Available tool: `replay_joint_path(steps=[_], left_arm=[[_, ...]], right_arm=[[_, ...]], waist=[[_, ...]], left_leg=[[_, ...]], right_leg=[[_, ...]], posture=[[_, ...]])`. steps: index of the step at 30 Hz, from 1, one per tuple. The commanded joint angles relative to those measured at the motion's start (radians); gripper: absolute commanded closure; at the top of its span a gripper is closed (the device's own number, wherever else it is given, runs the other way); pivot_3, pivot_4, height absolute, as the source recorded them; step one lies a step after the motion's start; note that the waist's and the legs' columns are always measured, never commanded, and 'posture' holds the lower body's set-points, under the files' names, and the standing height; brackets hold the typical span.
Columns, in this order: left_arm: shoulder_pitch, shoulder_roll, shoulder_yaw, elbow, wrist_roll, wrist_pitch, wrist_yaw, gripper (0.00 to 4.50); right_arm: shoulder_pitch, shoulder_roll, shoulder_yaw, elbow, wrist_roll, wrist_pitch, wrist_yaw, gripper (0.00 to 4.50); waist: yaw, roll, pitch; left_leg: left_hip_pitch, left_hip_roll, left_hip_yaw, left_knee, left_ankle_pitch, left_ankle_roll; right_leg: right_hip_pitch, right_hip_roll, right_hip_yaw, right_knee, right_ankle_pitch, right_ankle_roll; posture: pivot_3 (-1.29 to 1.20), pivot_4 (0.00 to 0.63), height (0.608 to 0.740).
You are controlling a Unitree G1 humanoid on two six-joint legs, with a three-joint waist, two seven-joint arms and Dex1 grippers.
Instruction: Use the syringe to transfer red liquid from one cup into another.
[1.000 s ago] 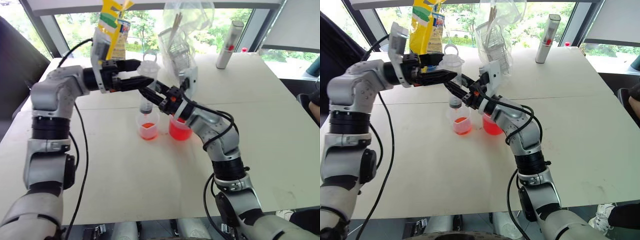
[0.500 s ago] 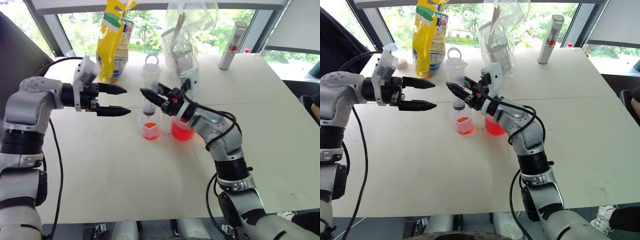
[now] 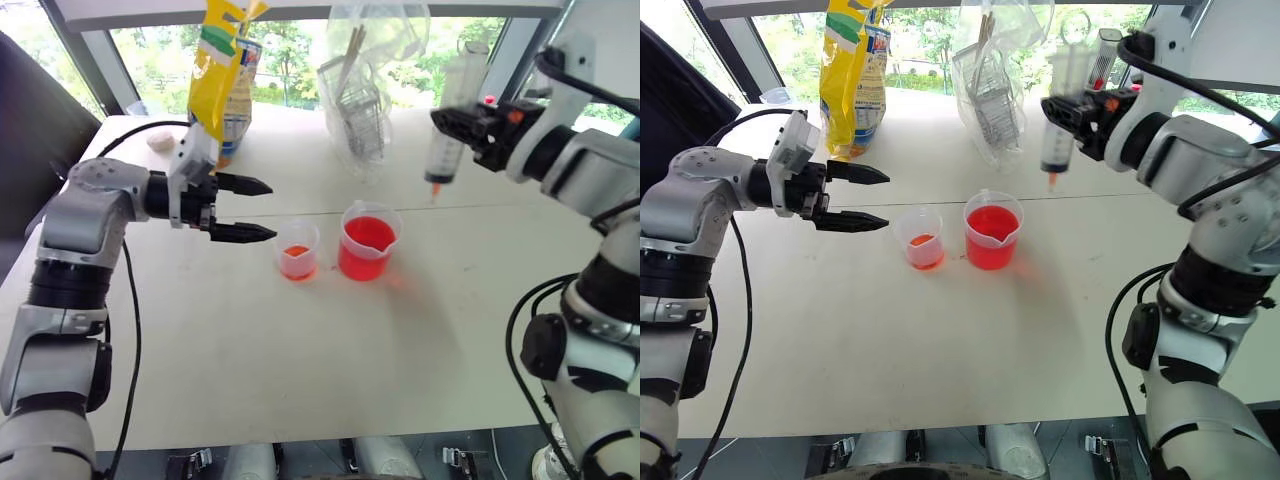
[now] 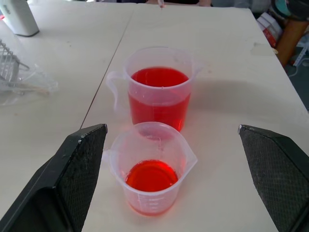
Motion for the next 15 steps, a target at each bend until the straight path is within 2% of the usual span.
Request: replay_joint_path(steps=[1,5,9,15], left_arm=[[-0.043,-0.011,0.005,0.012,0.006,-0.036,-0.007,0.02],[-0.049,-0.025,0.003,0.023,0.014,-0.058,-0.002,0.02],[-0.025,-0.014,0.017,-0.011,0.009,-0.048,0.005,0.02],[0.012,0.002,0.033,-0.073,-0.008,-0.021,0.021,0.02]], right_arm=[[0.013,-0.073,0.086,0.129,0.021,0.092,-0.005,3.06],[0.005,-0.09,0.162,0.271,0.007,0.092,0.011,3.06],[-0.013,-0.088,0.261,0.459,-0.077,0.067,0.043,3.06],[-0.022,-0.081,0.392,0.636,-0.179,-0.025,0.111,3.06]], waist=[[0.001,0.0,0.0],[-0.001,0.001,0.0],[0.001,0.001,0.0],[0.0,0.001,0.001]], left_leg=[[0.0,0.0,0.0,0.0,0.0,0.0],[-0.001,0.0,0.001,-0.001,-0.001,0.001],[-0.002,0.0,0.001,0.0,-0.001,0.002],[-0.002,0.0,0.001,0.0,-0.001,0.002]], right_leg=[[0.0,0.0,0.0,0.0,0.0,0.0],[-0.002,0.001,0.001,-0.001,0.0,0.0],[-0.002,0.001,0.001,-0.001,0.0,0.0],[-0.002,0.001,0.001,-0.001,0.0,0.0]], posture=[[0.0,0.15,0.739],[0.0,0.15,0.739],[0.0,0.15,0.739],[0.0,0.15,0.739]])
